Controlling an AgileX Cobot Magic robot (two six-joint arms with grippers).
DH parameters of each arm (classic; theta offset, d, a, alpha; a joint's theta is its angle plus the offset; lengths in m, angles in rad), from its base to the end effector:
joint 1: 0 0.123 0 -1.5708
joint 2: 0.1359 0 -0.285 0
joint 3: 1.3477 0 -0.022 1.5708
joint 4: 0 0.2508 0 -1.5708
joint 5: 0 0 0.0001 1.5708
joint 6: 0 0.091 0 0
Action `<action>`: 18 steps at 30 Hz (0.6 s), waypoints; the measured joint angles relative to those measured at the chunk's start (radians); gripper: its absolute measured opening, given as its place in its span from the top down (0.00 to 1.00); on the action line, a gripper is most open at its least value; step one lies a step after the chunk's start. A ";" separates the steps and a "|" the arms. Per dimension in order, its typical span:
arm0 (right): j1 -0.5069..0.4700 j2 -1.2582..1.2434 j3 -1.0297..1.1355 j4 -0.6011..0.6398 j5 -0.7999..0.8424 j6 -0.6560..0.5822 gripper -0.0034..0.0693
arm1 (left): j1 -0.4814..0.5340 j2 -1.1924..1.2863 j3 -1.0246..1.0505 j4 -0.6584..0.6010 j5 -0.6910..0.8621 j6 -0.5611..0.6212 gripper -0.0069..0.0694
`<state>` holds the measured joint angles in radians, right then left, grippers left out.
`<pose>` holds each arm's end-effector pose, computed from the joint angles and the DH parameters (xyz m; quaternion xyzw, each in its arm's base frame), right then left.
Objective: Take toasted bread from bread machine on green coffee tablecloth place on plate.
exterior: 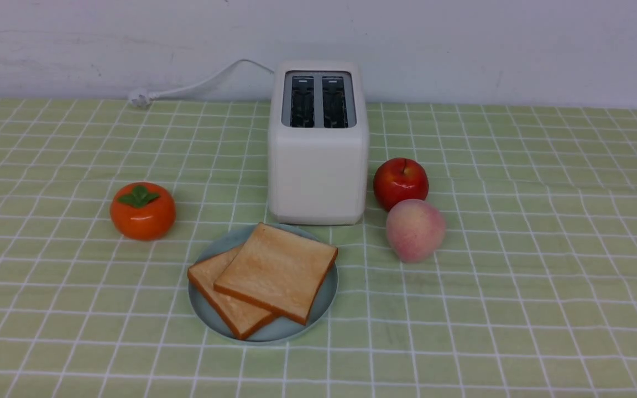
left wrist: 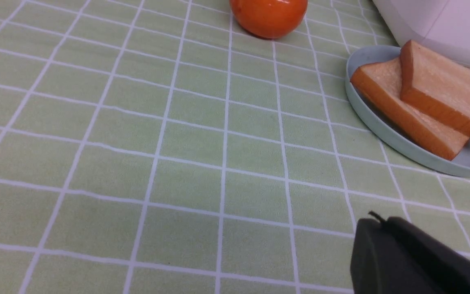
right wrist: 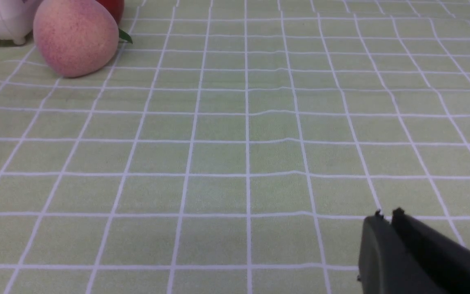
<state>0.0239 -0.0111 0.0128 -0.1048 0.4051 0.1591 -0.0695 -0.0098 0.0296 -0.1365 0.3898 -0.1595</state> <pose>0.0516 -0.0025 0.1733 0.0278 0.8095 0.0087 0.5864 0.0518 -0.0083 0.1691 -0.0724 0.8071 -0.1241 0.5727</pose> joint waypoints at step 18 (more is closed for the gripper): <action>0.000 0.000 0.000 -0.001 0.000 0.000 0.87 | 0.000 0.000 0.000 0.000 0.000 0.000 0.92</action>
<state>0.0239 -0.0111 0.0128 -0.1055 0.4051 0.1591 -0.0695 -0.0098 0.0296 -0.1365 0.3898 -0.1595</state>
